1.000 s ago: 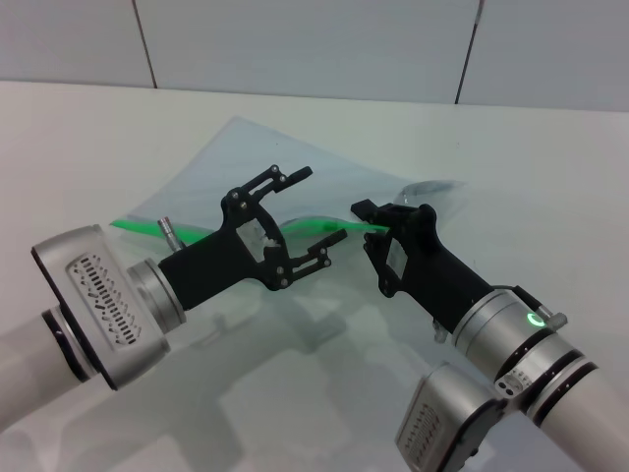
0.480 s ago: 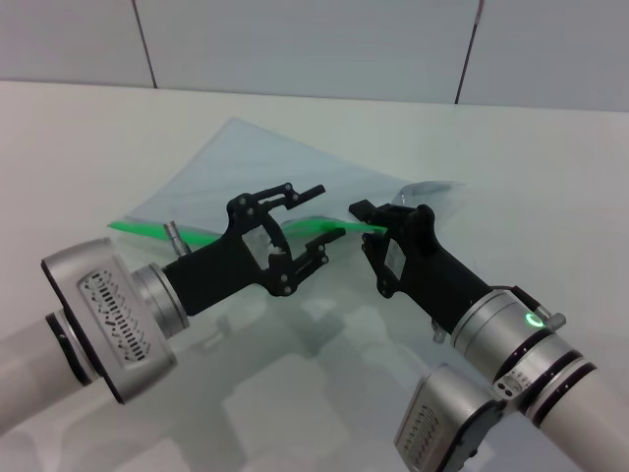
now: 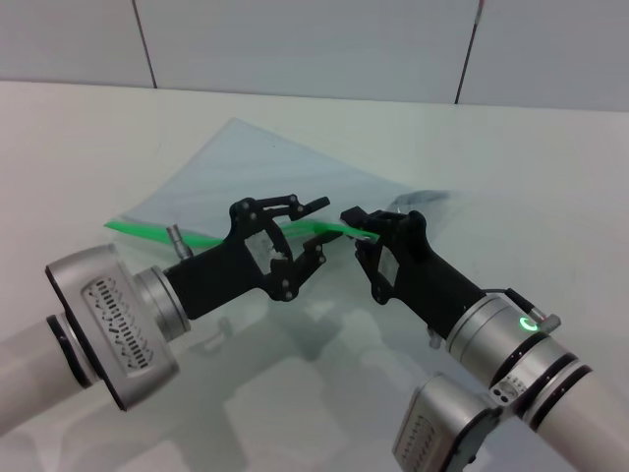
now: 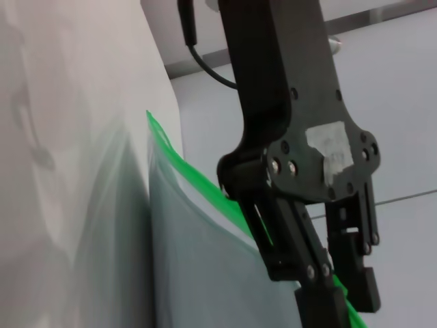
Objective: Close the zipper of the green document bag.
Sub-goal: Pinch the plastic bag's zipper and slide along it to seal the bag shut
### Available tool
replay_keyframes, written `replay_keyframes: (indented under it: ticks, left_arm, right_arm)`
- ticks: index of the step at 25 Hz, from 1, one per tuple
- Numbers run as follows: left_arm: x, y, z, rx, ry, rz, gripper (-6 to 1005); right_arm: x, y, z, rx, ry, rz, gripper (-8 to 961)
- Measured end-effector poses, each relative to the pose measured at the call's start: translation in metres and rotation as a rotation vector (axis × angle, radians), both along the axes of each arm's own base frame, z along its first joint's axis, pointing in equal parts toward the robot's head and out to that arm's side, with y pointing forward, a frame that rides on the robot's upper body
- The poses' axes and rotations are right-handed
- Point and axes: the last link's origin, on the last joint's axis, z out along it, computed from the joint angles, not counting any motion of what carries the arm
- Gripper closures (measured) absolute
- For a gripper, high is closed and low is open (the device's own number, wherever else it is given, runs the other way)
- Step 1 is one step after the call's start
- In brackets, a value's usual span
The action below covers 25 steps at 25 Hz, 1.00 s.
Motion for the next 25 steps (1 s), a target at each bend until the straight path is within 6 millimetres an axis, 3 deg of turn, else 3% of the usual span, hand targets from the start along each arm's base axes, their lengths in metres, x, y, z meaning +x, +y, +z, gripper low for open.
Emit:
replay_keyframes:
  ticks: [13, 18, 25]
  left_arm:
    - [-0.0001, -0.0034, -0.0047, 0.010, 0.041, -0.031, 708]
    - [-0.0001, -0.0048, -0.0061, 0.004, 0.037, -0.025, 862]
    - [-0.0002, -0.0037, -0.0054, 0.012, 0.029, -0.015, 904]
  right_arm:
    - [0.0000, 0.0000, -0.0012, -0.007, -0.005, -0.001, 906]
    - [0.0003, 0.0001, -0.0011, -0.006, -0.006, -0.002, 906]
    - [0.0011, -0.0005, -0.0011, -0.006, -0.006, -0.004, 906]
